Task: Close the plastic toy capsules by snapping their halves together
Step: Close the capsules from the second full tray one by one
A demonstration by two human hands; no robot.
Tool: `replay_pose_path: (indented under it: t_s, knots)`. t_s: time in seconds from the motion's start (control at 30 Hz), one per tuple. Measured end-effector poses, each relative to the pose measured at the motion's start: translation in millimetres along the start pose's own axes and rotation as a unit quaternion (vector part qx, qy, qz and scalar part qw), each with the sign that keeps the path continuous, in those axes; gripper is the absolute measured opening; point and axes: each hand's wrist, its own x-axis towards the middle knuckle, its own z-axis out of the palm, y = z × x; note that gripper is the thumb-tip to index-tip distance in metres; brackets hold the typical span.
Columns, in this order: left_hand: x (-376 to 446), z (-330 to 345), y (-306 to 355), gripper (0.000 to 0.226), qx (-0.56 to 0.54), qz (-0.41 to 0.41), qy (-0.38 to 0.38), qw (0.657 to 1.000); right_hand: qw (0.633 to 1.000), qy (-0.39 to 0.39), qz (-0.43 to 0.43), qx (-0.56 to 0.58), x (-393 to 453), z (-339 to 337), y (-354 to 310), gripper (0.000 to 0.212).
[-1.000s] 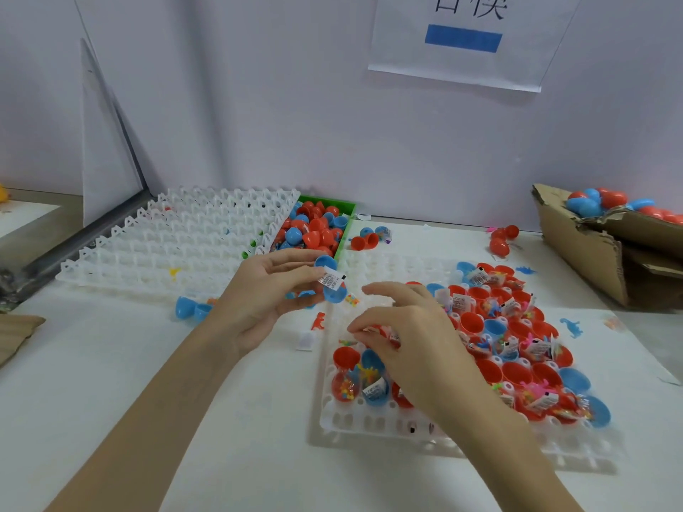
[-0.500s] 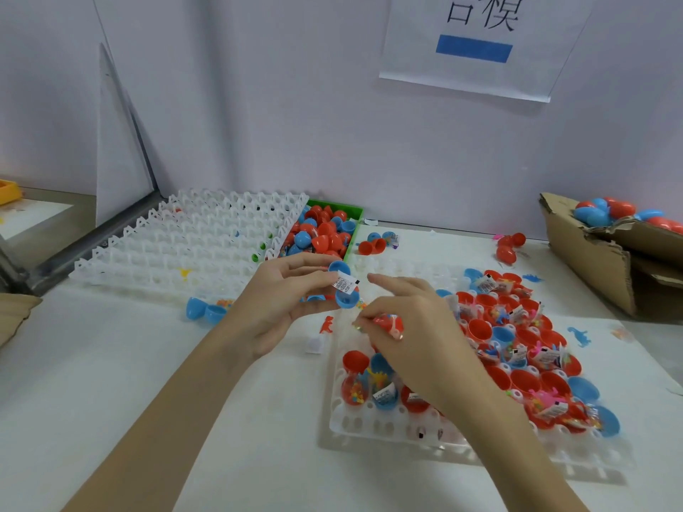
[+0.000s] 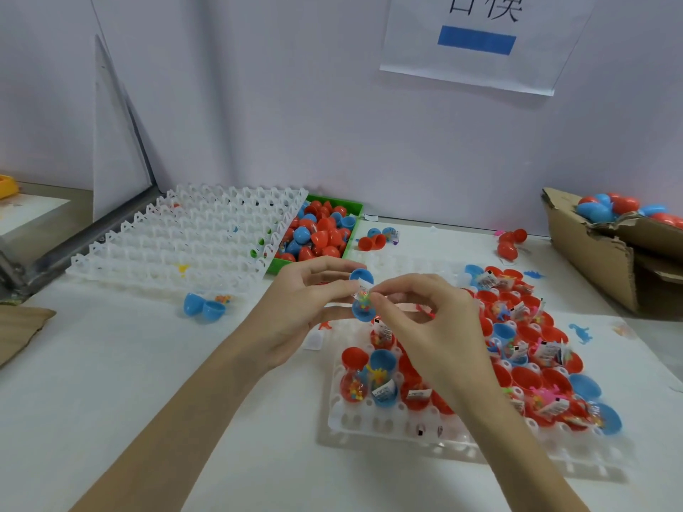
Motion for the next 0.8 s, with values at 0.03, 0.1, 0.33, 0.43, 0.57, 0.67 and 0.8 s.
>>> replay_pose_path:
  t_s: [0.03, 0.1, 0.33, 0.43, 0.57, 0.67, 0.8]
  knots:
    - [0.1, 0.7, -0.4, 0.02, 0.001, 0.0, -0.001, 1.0, 1.0, 0.006, 0.004, -0.004, 0.2, -0.3, 0.8, 0.012]
    - [0.3, 1.6, -0.8, 0.02, 0.006, -0.003, 0.002, 1.0, 1.0, 0.003, 0.01, -0.018, 0.0, -0.3, 1.3, 0.014]
    - [-2.7, 4.1, -2.2, 0.022, 0.008, -0.008, 0.003, 1.0, 0.997, -0.027, 0.003, -0.072, -2.8, 3.8, 3.0, 0.029]
    - [-3.6, 5.9, -2.0, 0.023, 0.0, -0.011, 0.008, 1.0, 0.998, -0.039, 0.012, -0.045, -4.9, 4.8, 4.4, 0.032]
    - [-4.8, 8.0, -0.7, 0.022, -0.015, -0.011, 0.0, 1.0, 0.998, -0.013, 0.019, -0.06, -4.7, 4.6, 6.4, 0.025]
    - [-6.8, 10.0, 1.1, 0.024, -0.012, 0.002, -0.011, 1.0, 0.998, 0.018, 0.021, -0.056, -2.5, -1.5, 7.6, 0.02]
    - [-8.4, 14.8, 1.9, 0.031, 0.048, 0.061, -0.003, 0.997, 0.998, 0.022, 0.024, -0.054, -1.3, -6.9, 6.9, 0.018]
